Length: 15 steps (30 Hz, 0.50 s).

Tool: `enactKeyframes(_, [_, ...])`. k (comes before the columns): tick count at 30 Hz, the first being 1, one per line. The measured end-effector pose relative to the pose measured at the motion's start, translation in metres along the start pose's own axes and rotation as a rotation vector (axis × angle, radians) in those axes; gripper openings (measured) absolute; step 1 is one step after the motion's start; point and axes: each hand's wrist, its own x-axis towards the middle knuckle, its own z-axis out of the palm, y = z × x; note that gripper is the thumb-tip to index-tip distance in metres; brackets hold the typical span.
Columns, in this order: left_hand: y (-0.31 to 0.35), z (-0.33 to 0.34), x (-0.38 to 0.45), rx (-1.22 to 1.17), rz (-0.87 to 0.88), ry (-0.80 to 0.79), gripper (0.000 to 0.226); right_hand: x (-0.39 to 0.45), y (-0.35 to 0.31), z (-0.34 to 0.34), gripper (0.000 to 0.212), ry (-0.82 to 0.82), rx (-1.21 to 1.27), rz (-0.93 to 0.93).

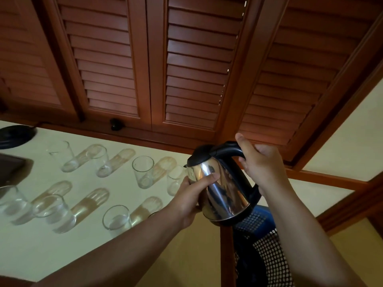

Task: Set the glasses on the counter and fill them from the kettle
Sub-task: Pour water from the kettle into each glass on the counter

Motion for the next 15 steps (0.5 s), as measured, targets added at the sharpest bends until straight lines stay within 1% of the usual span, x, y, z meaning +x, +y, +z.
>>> enactKeyframes(6, [0.004, 0.002, 0.006, -0.008, -0.021, 0.002, 0.117, 0.013, -0.003, 0.000, 0.061, -0.037, -0.046, 0.000])
enactKeyframes(9, [0.006, 0.003, 0.006, -0.023, -0.043, -0.017, 0.117, 0.018, -0.005, 0.000, 0.063, -0.045, -0.071, -0.031])
enactKeyframes(15, [0.008, 0.003, 0.007, -0.068, -0.066, -0.027, 0.106, 0.027, -0.006, 0.004, 0.066, -0.079, -0.105, -0.045])
